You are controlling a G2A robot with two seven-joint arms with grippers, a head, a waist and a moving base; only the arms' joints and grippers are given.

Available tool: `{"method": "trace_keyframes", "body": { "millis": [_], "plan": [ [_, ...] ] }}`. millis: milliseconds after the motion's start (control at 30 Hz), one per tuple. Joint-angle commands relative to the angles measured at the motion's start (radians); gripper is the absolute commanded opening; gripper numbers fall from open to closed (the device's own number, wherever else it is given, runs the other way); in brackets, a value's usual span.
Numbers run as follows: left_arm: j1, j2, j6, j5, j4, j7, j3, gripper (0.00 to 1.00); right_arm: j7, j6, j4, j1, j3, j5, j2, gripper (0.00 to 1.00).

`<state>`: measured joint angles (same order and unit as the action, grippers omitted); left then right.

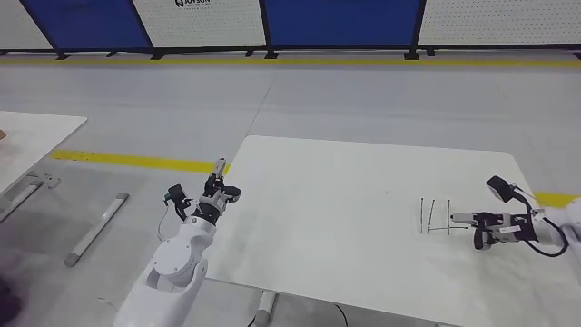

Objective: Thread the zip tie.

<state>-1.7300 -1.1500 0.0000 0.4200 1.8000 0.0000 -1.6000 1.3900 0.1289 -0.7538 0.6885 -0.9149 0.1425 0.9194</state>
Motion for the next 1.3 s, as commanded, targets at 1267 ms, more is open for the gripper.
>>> {"method": "trace_keyframes", "body": {
  "millis": [1267],
  "plan": [
    [0.000, 0.000, 0.000, 0.000, 0.000, 0.000, 0.000, 1.00, 0.000, 0.028, 0.286, -0.134, 0.163, 0.127, 0.068, 0.18]
  ]
}}
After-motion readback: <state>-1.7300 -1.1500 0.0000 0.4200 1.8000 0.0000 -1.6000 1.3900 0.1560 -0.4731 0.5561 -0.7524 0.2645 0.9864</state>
